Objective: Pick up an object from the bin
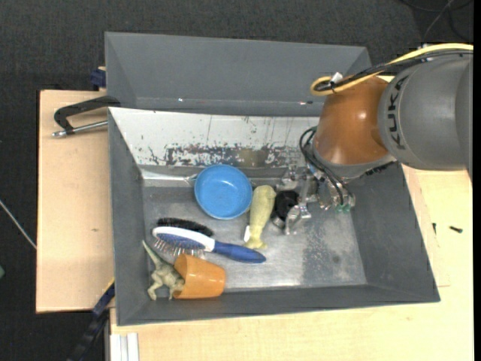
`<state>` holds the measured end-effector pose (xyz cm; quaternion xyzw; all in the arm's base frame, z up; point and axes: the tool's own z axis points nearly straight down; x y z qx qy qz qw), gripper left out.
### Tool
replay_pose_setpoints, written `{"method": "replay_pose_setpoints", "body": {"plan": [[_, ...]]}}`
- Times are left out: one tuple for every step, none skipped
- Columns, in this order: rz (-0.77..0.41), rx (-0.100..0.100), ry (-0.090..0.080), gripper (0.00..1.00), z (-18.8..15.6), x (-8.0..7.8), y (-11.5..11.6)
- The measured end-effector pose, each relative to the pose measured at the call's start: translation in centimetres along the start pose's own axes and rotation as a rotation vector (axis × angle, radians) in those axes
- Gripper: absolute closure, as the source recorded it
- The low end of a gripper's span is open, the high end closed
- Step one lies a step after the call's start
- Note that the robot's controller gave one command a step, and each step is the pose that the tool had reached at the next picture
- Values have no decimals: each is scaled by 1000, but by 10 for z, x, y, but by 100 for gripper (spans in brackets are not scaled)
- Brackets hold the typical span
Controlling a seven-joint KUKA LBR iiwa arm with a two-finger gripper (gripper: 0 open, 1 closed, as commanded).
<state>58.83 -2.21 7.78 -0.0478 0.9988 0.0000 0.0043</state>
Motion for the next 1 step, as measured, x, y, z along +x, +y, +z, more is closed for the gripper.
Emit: {"method": "replay_pose_setpoints", "body": {"plan": [[1, 0, -5, 100, -68, -4, 0]]}}
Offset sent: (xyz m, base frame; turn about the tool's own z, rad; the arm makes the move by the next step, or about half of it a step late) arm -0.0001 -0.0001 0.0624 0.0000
